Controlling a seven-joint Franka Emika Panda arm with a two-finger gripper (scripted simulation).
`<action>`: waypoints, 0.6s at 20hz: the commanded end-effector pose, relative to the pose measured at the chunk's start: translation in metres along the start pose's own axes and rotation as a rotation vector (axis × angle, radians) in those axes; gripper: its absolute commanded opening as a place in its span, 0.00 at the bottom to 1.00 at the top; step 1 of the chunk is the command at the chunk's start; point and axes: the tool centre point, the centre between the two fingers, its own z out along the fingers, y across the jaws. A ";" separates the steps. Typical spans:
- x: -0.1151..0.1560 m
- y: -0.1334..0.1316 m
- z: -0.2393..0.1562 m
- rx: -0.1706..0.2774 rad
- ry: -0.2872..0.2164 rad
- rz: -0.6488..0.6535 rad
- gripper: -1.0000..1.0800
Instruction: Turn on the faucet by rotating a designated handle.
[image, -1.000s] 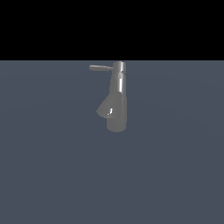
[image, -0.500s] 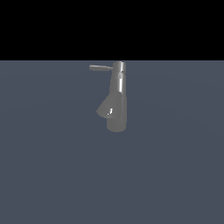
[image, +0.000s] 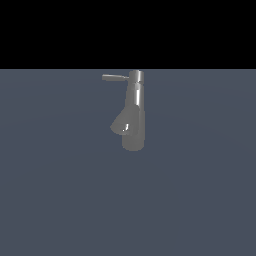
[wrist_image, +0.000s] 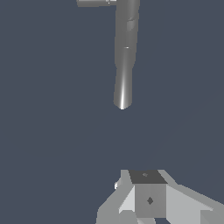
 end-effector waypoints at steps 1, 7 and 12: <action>0.015 -0.003 0.000 0.020 -0.007 0.054 0.00; 0.058 -0.011 0.005 0.066 -0.031 0.217 0.00; 0.095 -0.017 0.013 0.093 -0.053 0.360 0.00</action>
